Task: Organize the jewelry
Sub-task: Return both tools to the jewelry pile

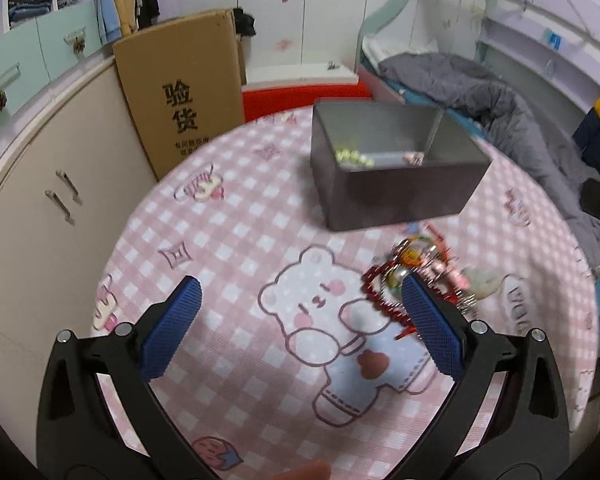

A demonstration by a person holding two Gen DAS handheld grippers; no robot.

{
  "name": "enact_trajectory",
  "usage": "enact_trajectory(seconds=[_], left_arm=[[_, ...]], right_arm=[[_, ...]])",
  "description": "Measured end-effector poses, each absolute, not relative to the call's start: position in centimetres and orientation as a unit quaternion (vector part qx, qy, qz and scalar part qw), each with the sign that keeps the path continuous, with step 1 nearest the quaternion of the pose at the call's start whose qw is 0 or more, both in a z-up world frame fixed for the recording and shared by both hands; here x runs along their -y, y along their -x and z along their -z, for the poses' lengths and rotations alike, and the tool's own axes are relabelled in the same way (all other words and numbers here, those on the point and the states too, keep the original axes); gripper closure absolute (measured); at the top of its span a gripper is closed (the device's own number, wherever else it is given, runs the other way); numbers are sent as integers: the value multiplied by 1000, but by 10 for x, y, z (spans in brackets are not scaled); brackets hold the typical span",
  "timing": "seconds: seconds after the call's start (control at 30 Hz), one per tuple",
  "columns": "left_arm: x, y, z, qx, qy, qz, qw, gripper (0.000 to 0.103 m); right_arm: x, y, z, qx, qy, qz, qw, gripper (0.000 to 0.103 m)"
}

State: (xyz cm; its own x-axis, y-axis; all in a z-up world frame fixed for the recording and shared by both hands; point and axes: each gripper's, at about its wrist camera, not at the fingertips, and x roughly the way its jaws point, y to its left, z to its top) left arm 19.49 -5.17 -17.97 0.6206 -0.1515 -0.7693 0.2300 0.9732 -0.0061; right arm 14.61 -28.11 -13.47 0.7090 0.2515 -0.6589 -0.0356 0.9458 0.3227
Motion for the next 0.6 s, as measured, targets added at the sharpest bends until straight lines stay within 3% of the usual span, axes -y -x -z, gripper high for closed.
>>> enact_trajectory(seconds=[0.33,0.6], left_arm=[[61,-208,202,-445,-64,106,887,6],[69,-217,214,-455,-81,98,881,6]], right_arm=[[285,-142,158,-403,-147,-73,900,7],[270,-146,187,-441,-76,-78,891,8]])
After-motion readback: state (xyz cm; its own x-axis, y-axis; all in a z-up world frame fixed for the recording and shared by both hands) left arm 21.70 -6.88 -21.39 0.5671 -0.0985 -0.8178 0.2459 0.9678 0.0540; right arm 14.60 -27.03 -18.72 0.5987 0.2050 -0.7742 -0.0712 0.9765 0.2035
